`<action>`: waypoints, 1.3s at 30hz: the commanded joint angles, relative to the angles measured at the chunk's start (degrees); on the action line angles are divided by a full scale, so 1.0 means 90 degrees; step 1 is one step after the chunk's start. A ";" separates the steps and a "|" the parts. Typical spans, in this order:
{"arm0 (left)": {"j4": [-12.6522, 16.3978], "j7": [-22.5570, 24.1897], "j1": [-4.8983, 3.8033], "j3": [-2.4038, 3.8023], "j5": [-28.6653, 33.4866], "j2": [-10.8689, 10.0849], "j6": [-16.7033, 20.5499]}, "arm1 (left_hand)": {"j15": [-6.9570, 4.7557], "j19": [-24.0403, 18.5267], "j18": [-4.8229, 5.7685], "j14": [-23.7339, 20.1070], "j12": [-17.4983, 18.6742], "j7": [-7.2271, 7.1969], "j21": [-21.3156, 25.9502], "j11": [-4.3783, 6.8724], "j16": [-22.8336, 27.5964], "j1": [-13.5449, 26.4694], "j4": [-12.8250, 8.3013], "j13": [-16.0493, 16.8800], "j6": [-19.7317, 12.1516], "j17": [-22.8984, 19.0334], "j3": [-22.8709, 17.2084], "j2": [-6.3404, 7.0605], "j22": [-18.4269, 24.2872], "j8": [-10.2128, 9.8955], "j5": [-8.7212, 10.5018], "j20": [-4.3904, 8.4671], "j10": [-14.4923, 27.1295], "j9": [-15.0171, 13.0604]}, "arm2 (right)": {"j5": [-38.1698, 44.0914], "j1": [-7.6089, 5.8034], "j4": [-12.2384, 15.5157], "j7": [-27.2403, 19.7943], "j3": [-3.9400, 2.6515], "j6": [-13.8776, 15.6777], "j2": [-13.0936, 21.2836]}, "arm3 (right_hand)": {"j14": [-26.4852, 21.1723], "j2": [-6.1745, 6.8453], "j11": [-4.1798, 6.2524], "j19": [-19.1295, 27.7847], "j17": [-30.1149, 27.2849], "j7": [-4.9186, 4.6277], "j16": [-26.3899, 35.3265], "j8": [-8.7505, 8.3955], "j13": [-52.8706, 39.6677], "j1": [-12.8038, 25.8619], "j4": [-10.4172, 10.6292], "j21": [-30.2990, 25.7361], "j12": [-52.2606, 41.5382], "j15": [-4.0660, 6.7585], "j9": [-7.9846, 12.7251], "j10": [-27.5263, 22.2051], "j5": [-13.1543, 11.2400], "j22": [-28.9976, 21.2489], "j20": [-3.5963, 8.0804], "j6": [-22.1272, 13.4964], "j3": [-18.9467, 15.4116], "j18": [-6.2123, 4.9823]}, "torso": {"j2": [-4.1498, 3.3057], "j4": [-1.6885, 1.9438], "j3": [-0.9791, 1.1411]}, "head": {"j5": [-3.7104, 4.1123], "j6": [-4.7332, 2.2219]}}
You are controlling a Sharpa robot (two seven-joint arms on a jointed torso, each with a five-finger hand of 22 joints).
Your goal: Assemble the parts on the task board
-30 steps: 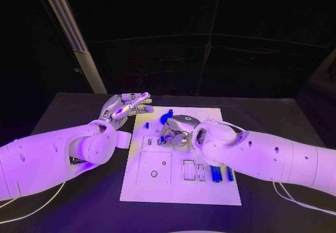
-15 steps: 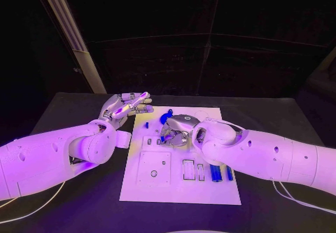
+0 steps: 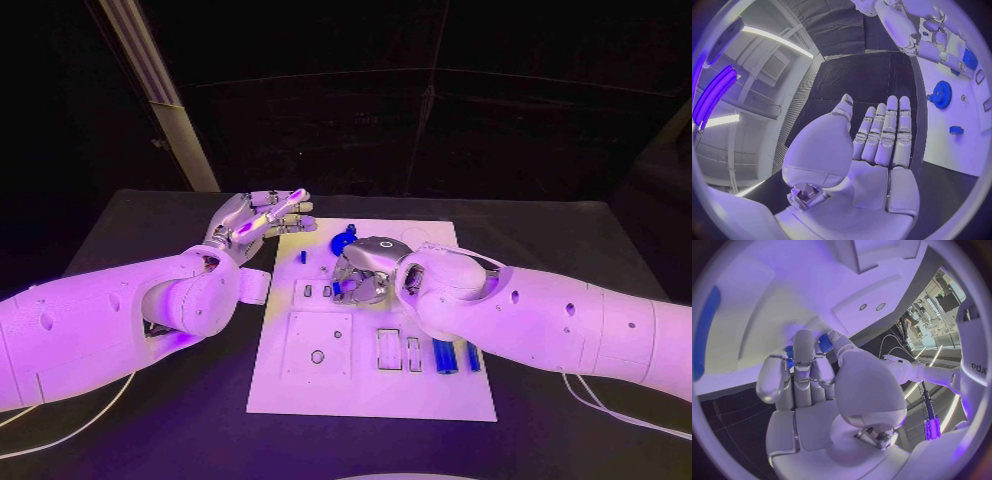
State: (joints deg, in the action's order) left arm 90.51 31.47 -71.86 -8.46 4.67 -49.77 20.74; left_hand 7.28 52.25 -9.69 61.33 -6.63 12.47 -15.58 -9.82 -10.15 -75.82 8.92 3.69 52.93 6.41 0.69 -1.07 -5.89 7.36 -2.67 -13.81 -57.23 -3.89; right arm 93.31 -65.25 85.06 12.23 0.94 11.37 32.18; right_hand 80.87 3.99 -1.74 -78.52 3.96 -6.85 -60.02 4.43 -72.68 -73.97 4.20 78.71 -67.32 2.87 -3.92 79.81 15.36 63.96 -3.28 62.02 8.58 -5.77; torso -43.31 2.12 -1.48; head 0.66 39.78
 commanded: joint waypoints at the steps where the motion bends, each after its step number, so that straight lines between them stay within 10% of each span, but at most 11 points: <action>1: 0.0005 -0.0005 -0.0010 0.0004 0.0002 0.0002 -0.0096 | 0.0026 0.0044 -0.0087 0.0014 0.0030 0.0021 0.0014 -0.0015 0.0038 -0.0006 -0.0006 -0.0002 0.0028 -0.0002 0.0019 -0.0049 0.0006 -0.0039 -0.0005 0.0001 -0.0032 0.0006 | 0.0109 0.0021 -0.0003 0.0132 0.0026 -0.0179 0.0003 | -0.0002 0.0011 -0.0002 0.0019 -0.0004 -0.0001 0.0035 -0.0029 0.0021 0.0098 0.0015 -0.0037 0.0055 -0.0017 -0.0004 -0.0072 -0.0050 -0.0014 -0.0016 -0.0071 -0.0042 0.0084 | -0.0002 0.0005 -0.0003 | 0.0003 0.0002; 10: 0.0003 -0.0014 -0.0010 0.0004 0.0002 0.0002 -0.0102 | 0.0026 0.0044 -0.0087 0.0014 0.0030 0.0021 0.0014 -0.0015 0.0038 -0.0006 -0.0006 -0.0002 0.0028 -0.0002 0.0019 -0.0049 0.0006 -0.0039 -0.0005 0.0001 -0.0032 0.0006 | 0.0165 0.0022 0.0010 0.0264 0.0026 0.0141 -0.0002 | -0.0011 0.0167 -0.0058 0.0041 -0.0007 -0.0050 0.0083 -0.0091 0.0414 0.0407 0.0240 -0.0077 0.0557 -0.0060 0.0025 -0.0345 -0.0424 -0.0073 -0.0055 -0.0372 -0.0262 0.0075 | -0.0001 0.0002 0.0001 | 0.0009 -0.0001; 22: -0.0034 -0.0103 -0.0010 0.0004 -0.0032 0.0013 -0.0129 | -0.0009 0.0149 -0.0100 0.0173 0.0063 0.0002 -0.0022 0.0003 -0.0008 -0.0010 -0.0024 -0.0001 0.0041 0.0028 0.0050 -0.0060 0.0001 -0.0066 -0.0005 0.0030 -0.0048 0.0007 | -0.0027 0.0040 0.0341 -0.0329 0.0023 0.1594 0.0251 | -0.0017 0.0228 -0.0141 0.0048 -0.0008 -0.0144 0.0199 -0.0062 0.0584 0.0443 0.0685 -0.0118 0.0641 -0.0129 0.0013 -0.0458 -0.0257 -0.0124 -0.0123 -0.0809 -0.0864 0.0065 | 0.0005 0.0004 0.0003 | 0.0032 -0.0034; 27: -0.0079 -0.0452 -0.0012 0.0004 -0.0371 -0.0012 -0.0220 | -0.0235 0.0691 -0.0111 0.0941 -0.0022 -0.0099 -0.0303 0.0151 -0.0347 0.0017 -0.0034 0.0038 0.0217 0.0254 0.0132 -0.0099 -0.0105 -0.0054 -0.0009 0.0236 -0.0403 -0.0008 | -0.0757 -0.0029 0.0723 -0.1505 0.0013 0.1716 0.0731 | -0.0017 0.0153 -0.0137 0.0058 -0.0008 -0.0139 0.0220 -0.0044 0.0533 0.0300 0.0678 -0.0133 0.0549 -0.0127 0.0006 -0.0421 -0.0193 -0.0151 -0.0123 -0.0792 -0.0893 0.0060 | 0.0036 -0.0009 -0.0001 | 0.0030 -0.0064; 32: -0.0127 -0.1494 -0.0049 0.0006 -0.1199 -0.0055 -0.0396 | -0.0745 0.1940 -0.0103 0.2639 -0.0442 -0.0374 -0.1124 0.0542 -0.1434 0.0024 -0.0046 0.0220 0.0698 0.0950 0.0187 -0.0151 -0.0485 0.0103 -0.0031 0.0739 -0.1451 -0.0070 | -0.2344 -0.0318 0.0964 -0.2432 0.0007 0.1274 0.1290 | -0.0112 -0.0045 -0.0122 0.0327 -0.0032 -0.0128 0.0369 -0.0007 0.0729 -0.0088 0.0516 -0.0433 0.0774 -0.0121 -0.0007 -0.0575 -0.0200 -0.0703 -0.0120 -0.0725 -0.0819 -0.0041 | 0.0092 -0.0012 0.0012 | 0.0017 -0.0059; 34: -0.0132 -0.2248 -0.0101 0.0006 -0.1767 -0.0066 -0.0548 | -0.0919 0.2370 -0.0104 0.2864 -0.0621 -0.0490 -0.1521 0.0726 -0.2780 -0.0051 -0.0090 0.0342 0.0816 0.2190 0.0152 -0.0169 -0.0695 0.0112 -0.0028 0.0942 -0.1867 -0.0080 | -0.3166 -0.0452 0.1014 -0.2623 0.0000 0.1154 0.1554 | -0.0079 -0.0138 -0.0113 0.0314 -0.0021 -0.0124 0.0383 0.0001 0.0665 -0.0248 0.0432 -0.0438 0.0677 -0.0112 -0.0008 -0.0515 -0.0230 -0.0687 -0.0113 -0.0706 -0.0749 -0.0036 | 0.0138 -0.0022 0.0021 | 0.0003 -0.0049; 36: -0.0142 -0.3058 -0.0176 0.0006 -0.2354 -0.0042 -0.0782 | -0.1036 0.2713 -0.0101 0.2994 -0.1050 -0.0595 -0.1931 0.0918 -0.5548 0.0116 0.0028 0.0606 0.0941 0.5080 0.0178 -0.0227 -0.0929 0.0183 0.0008 0.1087 -0.2423 -0.0116 | -0.3882 -0.0559 0.0993 -0.2735 -0.0063 0.1126 0.1788 | -0.0063 -0.0161 -0.0114 0.0307 -0.0017 -0.0126 0.0384 -0.0002 0.0651 -0.0276 0.0415 -0.0439 0.0650 -0.0111 -0.0006 -0.0496 -0.0239 -0.0683 -0.0111 -0.0708 -0.0738 -0.0034 | 0.0182 -0.0019 0.0024 | -0.0012 -0.0028; 39: -0.0155 -0.4052 -0.0272 0.0006 -0.3068 0.0010 -0.1216 | -0.1151 0.3245 0.0205 0.3059 -0.1699 -0.0723 -0.3788 0.0971 -0.7642 0.0575 0.0360 0.1093 0.0995 0.7490 0.0380 -0.0228 -0.3065 0.0329 -0.0048 0.1193 -0.2615 -0.0186 | -0.4561 -0.0654 0.0905 -0.2816 -0.0142 0.1142 0.2041 | -0.0058 -0.0170 -0.0115 0.0310 -0.0016 -0.0127 0.0385 -0.0004 0.0654 -0.0283 0.0410 -0.0445 0.0651 -0.0111 -0.0005 -0.0496 -0.0235 -0.0694 -0.0110 -0.0712 -0.0735 -0.0036 | 0.0233 -0.0024 0.0036 | -0.0040 -0.0007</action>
State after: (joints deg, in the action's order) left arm 89.09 9.75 -74.11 -8.45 -11.36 -49.87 15.98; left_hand -2.88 80.85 -8.29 83.94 -21.40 6.22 -47.98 -1.23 -76.83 -71.10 11.83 13.16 61.87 71.01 4.03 -3.24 -31.62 10.26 -2.72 -3.15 -80.37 -5.53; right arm 66.17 -70.94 93.37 -8.07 -0.30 22.51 50.25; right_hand 80.14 2.68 -2.87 -75.86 3.74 -7.93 -56.69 4.15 -66.77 -76.30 8.25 74.93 -61.27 1.75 -3.92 75.01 13.47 57.76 -4.29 55.35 1.96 -5.77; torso -41.82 1.95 -1.26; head 0.42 39.58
